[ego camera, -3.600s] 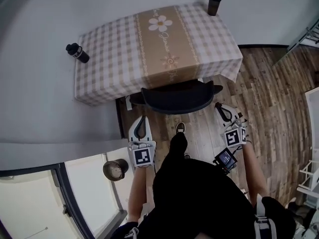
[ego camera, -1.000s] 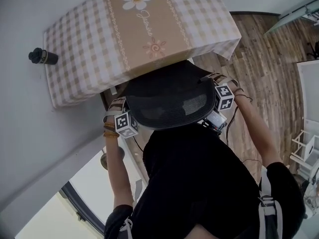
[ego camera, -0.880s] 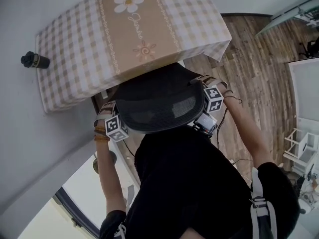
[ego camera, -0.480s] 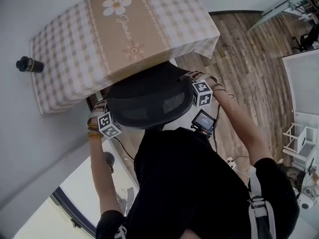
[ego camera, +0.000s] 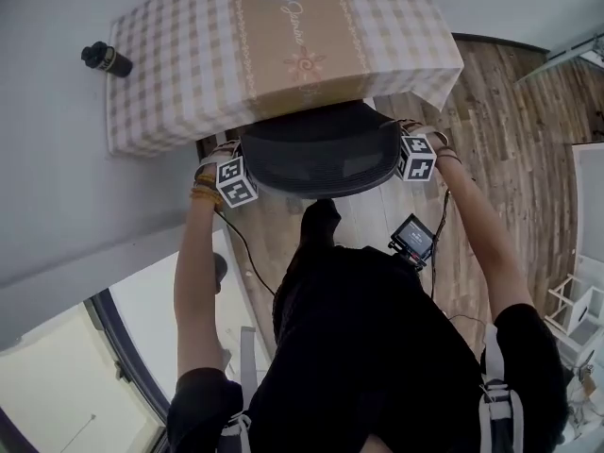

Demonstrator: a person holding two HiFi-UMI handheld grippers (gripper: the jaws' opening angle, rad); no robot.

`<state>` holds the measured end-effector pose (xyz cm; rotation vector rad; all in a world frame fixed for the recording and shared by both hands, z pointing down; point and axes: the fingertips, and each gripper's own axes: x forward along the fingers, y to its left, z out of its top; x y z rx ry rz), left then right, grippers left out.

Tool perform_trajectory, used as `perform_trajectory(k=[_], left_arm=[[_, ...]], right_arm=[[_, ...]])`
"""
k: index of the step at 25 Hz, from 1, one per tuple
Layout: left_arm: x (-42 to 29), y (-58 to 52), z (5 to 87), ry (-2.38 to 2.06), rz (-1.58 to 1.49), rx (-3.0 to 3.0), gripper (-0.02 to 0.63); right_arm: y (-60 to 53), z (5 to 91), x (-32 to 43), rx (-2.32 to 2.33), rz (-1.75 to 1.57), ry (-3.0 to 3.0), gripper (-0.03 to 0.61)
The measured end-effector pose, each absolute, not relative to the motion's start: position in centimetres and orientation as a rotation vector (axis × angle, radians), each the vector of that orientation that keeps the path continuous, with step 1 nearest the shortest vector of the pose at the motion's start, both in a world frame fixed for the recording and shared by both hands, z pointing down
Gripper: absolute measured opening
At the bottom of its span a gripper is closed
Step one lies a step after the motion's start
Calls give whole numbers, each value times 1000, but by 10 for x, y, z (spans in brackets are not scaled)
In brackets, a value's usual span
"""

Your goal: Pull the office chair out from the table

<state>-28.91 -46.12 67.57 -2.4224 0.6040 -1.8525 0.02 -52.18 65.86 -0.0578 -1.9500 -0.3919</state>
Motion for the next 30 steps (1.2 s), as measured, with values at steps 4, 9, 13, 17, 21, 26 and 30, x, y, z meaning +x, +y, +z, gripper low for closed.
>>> perform_trajectory(k=[4, 9, 13, 17, 21, 26, 30], left_arm=[[-290, -462, 676, 648, -1853, -2412, 187], [-290, -447, 678, 656, -1840, -2431, 189], [-287, -436, 677, 683, -1831, -2424, 189], [-282, -416, 675, 715, -1828, -2426, 190], [-279, -396, 675, 728, -1834, -2426, 190], [-277, -363, 675, 742, -1839, -2425, 189], [-268, -345, 676, 752, -1850, -2428, 189]], right_arm=[[-523, 659, 1, -39, -397, -1929, 161], [-513, 662, -1, -53, -391, -1918, 161], [-501, 661, 5, -65, -397, -1907, 150], [-486, 659, 8, -77, -402, -1894, 147], [-467, 658, 12, -91, -411, -1891, 141], [-437, 659, 13, -95, -427, -1889, 137], [-422, 658, 20, -101, -438, -1886, 133]])
